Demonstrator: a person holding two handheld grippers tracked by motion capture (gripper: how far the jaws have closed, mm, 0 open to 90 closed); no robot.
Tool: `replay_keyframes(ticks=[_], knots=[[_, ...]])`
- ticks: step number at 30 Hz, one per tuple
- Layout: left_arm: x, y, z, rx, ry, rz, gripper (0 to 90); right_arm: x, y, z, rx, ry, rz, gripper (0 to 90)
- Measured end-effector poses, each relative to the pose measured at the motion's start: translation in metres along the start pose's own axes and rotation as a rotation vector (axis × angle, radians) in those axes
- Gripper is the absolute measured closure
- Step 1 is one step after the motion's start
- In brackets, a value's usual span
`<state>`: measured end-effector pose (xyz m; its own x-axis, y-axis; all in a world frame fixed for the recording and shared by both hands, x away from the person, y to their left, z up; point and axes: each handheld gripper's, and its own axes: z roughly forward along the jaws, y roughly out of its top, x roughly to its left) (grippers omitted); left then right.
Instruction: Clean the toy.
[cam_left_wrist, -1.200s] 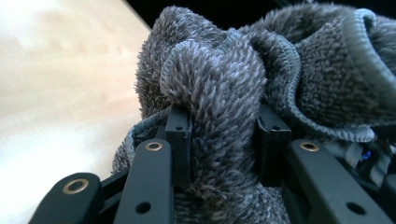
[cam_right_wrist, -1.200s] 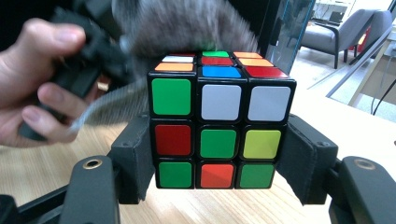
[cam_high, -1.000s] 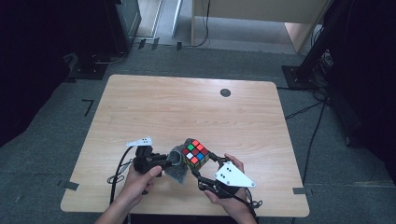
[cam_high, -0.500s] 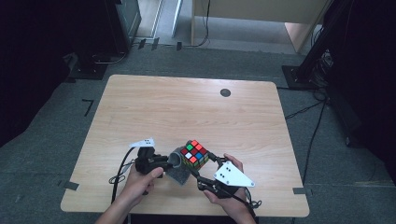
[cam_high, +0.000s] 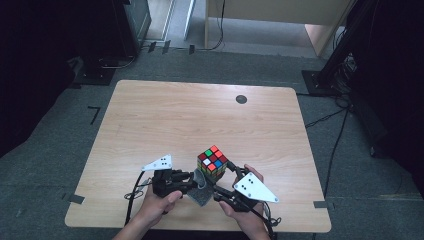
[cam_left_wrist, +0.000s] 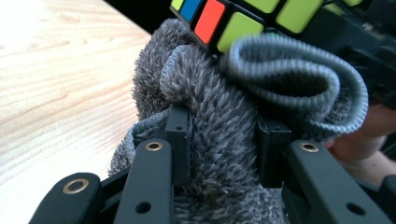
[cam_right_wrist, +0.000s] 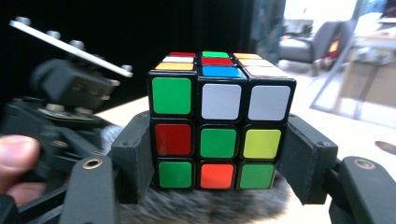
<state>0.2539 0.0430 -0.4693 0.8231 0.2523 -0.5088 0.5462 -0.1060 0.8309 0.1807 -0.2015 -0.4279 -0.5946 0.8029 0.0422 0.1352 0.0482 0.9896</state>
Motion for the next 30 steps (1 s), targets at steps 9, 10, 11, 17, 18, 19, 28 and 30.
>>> replay_keyframes(ticks=[9, 10, 11, 17, 18, 19, 28, 30], knots=[[0.005, -0.003, 0.005, 0.039, 0.063, -0.037, 64.9, -0.002, 0.001, 0.0, 0.008, -0.014, 0.039, 35.0], [0.003, -0.004, 0.008, 0.05, 0.075, -0.035, 64.7, 0.002, 0.001, 0.001, 0.012, 0.001, 0.035, 35.0], [0.003, -0.003, 0.008, 0.051, 0.072, -0.035, 64.7, 0.005, 0.0, 0.003, 0.02, 0.009, 0.028, 35.0], [0.004, 0.0, -0.003, -0.004, 0.014, -0.015, 64.9, -0.002, -0.002, 0.002, 0.023, -0.041, 0.031, 35.0], [0.004, 0.0, -0.003, -0.013, 0.014, -0.013, 64.9, -0.004, -0.001, 0.001, 0.025, -0.073, 0.02, 35.0], [0.004, 0.0, -0.004, -0.015, 0.019, -0.015, 64.9, -0.006, 0.001, 0.0, 0.025, -0.093, 0.017, 35.0], [0.002, 0.0, 0.001, 0.026, 0.067, -0.009, 64.5, 0.002, 0.0, 0.002, 0.029, 0.008, 0.027, 35.0], [0.002, 0.001, -0.002, 0.031, 0.116, 0.015, 64.5, -0.001, -0.001, 0.002, 0.037, -0.023, 0.016, 35.0]])
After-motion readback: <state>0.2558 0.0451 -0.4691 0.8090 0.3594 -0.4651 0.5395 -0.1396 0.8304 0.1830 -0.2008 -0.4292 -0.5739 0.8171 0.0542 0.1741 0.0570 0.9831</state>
